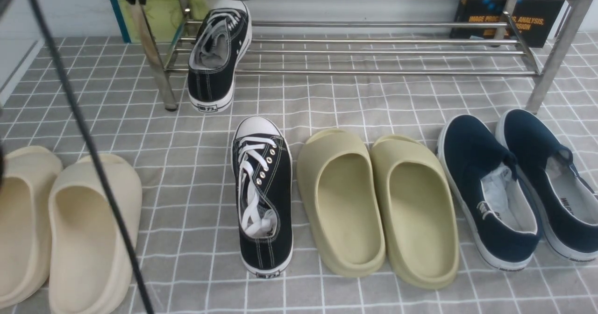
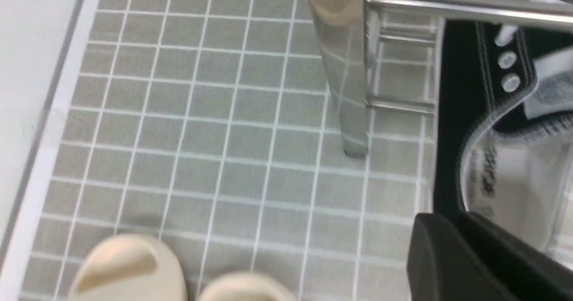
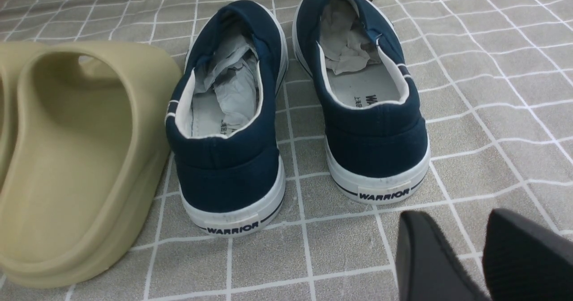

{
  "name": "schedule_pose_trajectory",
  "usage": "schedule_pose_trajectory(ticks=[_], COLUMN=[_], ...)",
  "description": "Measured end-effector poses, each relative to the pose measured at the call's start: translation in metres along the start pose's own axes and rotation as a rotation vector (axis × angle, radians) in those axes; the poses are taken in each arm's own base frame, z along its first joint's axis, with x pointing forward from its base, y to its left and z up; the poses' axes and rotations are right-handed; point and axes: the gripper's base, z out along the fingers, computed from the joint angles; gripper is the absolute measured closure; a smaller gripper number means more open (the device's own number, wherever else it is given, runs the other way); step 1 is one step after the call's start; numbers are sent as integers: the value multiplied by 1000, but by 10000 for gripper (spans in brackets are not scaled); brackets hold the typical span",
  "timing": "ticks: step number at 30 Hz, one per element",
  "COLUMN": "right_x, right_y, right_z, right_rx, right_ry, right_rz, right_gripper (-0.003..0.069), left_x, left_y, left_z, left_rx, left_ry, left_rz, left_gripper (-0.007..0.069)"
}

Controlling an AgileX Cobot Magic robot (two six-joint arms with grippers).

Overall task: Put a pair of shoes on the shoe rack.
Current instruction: Use the left arm to put a shoe into the shoe rack

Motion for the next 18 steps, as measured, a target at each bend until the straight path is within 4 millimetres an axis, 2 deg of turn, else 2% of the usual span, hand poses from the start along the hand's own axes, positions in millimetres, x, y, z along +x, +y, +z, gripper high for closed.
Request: schedule_pose_trajectory(ticks=[2, 5, 6, 11, 14, 18], right_x=[0, 0, 0, 0, 0, 0], right_y=[0, 0, 0, 0, 0, 0], right_z=[0, 0, 0, 0, 0, 0], right_rx=[0, 0, 0, 0, 0, 0], right_ry=[0, 0, 0, 0, 0, 0], right_rz=[0, 0, 0, 0, 0, 0], right_gripper=[420, 420, 420, 420, 420, 420], left_x=[8, 41, 55, 101, 111, 103], left_y=[0, 0, -2, -13, -21, -29], left_z=[1, 15, 26, 78, 102, 118], left_rx=[6, 24, 26, 64, 97, 119], left_ry=[32, 167, 216, 304, 285, 234], left_rz=[5, 24, 36, 45, 38, 34], left_gripper=[613, 634, 635, 636, 636, 636])
